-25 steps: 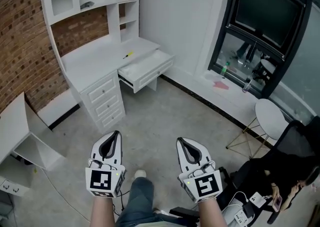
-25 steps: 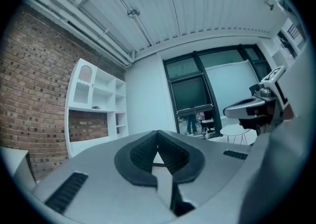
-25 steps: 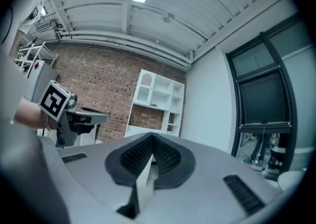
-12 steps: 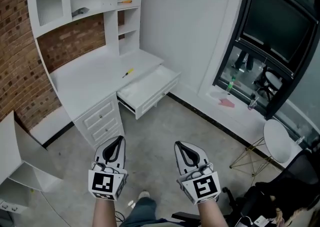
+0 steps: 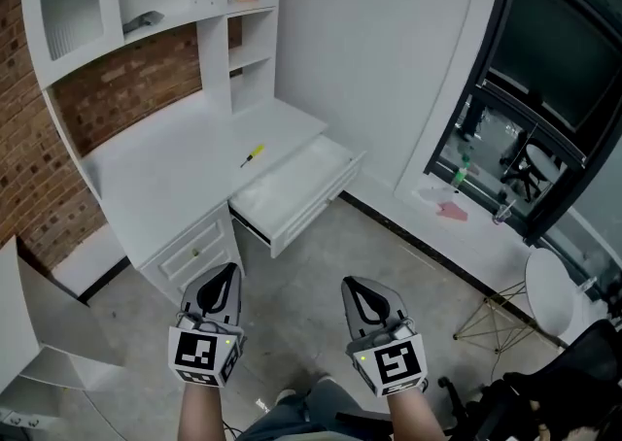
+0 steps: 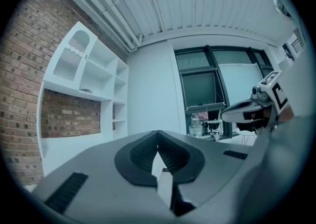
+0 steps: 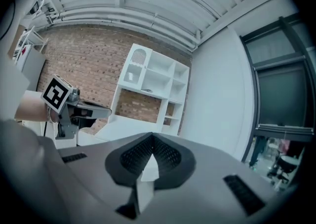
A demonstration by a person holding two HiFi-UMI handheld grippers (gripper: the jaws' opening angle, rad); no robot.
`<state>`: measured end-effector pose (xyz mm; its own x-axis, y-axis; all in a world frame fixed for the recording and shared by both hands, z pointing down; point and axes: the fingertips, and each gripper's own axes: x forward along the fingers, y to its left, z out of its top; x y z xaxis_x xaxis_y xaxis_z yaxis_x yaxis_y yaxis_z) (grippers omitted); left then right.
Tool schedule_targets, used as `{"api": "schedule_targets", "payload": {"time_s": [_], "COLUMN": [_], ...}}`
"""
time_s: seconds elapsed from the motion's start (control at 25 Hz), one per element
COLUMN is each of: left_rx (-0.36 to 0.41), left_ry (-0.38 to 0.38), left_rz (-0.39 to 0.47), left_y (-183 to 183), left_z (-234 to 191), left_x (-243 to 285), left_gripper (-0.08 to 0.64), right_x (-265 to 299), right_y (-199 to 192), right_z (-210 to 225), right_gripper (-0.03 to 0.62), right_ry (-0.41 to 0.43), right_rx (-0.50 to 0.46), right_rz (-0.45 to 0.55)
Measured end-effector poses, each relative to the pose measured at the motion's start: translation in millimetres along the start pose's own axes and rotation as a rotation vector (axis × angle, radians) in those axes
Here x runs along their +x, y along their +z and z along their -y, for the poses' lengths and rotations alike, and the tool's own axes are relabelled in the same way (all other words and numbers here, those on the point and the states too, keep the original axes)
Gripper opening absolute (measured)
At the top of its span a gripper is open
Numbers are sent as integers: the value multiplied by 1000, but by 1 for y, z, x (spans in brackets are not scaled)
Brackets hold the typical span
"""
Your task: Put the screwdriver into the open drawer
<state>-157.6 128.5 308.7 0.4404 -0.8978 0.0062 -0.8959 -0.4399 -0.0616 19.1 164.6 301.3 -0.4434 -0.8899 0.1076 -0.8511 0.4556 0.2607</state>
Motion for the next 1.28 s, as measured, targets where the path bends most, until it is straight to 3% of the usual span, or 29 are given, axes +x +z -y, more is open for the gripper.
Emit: {"api": "schedule_targets", "payload": {"time_s": [0.44,0.76,0.92,0.96,1.08,1.2,1.28], "left_rx": [1,10,-32,-50,-92,-120,-121], "left_ry": [60,90,112,115,125,126,123], "left_rz": [-64,-96,-125,-130,-142,-160,-197], "left_y": [-23,-33,-39,-42,-50,-62,-73], "left_z": [-54,-88,-107,-111,-124,-130,-134], "left_x": [101,237,302,318,358,387,402], "left_gripper": [14,15,15,29,227,326,348], "right_x": [113,229,285,298,333,356,369], "right_y": [-27,-51,-53,-53,-57,-66,-73], "right_z": [66,164,211,223,252,271,276], "right_gripper": [11,11,11,11,11,11,11], "right_ry": [23,36,68,71,74,86,100], "right_rx": [27,90,78,79,95,106,114], "right_rz": [-5,-4,-14,-14,-17,-20,-35]}}
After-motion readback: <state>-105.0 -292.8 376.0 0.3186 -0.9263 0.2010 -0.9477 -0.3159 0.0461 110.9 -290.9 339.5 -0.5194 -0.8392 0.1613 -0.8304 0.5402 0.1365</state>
